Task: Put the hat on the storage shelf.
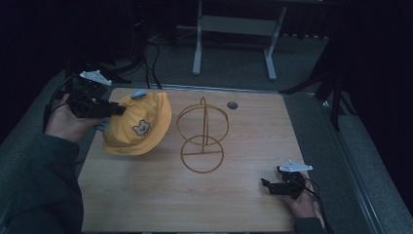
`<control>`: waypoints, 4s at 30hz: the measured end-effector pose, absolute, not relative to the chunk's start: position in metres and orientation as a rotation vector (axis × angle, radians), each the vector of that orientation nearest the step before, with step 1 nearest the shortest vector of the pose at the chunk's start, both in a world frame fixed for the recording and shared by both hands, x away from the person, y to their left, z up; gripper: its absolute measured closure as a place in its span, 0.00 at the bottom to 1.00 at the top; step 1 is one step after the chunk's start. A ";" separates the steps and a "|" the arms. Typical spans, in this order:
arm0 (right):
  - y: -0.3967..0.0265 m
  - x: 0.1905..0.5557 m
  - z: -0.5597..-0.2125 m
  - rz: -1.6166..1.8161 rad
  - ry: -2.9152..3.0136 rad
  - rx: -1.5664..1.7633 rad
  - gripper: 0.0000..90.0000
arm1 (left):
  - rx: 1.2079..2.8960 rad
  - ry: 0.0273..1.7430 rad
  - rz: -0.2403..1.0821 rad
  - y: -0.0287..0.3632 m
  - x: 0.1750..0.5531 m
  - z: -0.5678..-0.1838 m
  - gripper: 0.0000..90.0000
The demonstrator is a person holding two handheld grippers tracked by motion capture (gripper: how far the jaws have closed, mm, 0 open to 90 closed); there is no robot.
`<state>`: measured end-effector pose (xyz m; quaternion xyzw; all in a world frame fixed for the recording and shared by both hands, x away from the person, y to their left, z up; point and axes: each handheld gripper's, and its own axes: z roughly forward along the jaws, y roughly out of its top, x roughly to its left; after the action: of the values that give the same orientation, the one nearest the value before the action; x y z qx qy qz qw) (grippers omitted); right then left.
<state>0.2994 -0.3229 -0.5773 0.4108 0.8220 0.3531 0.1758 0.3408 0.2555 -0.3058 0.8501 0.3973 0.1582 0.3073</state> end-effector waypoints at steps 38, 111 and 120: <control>-0.323 0.299 -0.577 1.000 2.328 1.166 0.15 | 2.248 1.000 0.443 0.246 0.352 -0.283 0.92; -0.323 0.299 -0.577 1.000 2.328 1.168 0.15 | 2.279 0.721 0.363 0.222 0.362 -0.233 0.92; -0.323 0.299 -0.577 1.000 2.328 1.168 0.15 | 2.277 0.695 0.345 0.215 0.364 -0.232 0.92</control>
<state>0.2993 -0.3229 -0.5772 0.4123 0.8215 0.3530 0.1749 0.3644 0.2152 -0.2324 0.8831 0.2694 0.1339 0.3600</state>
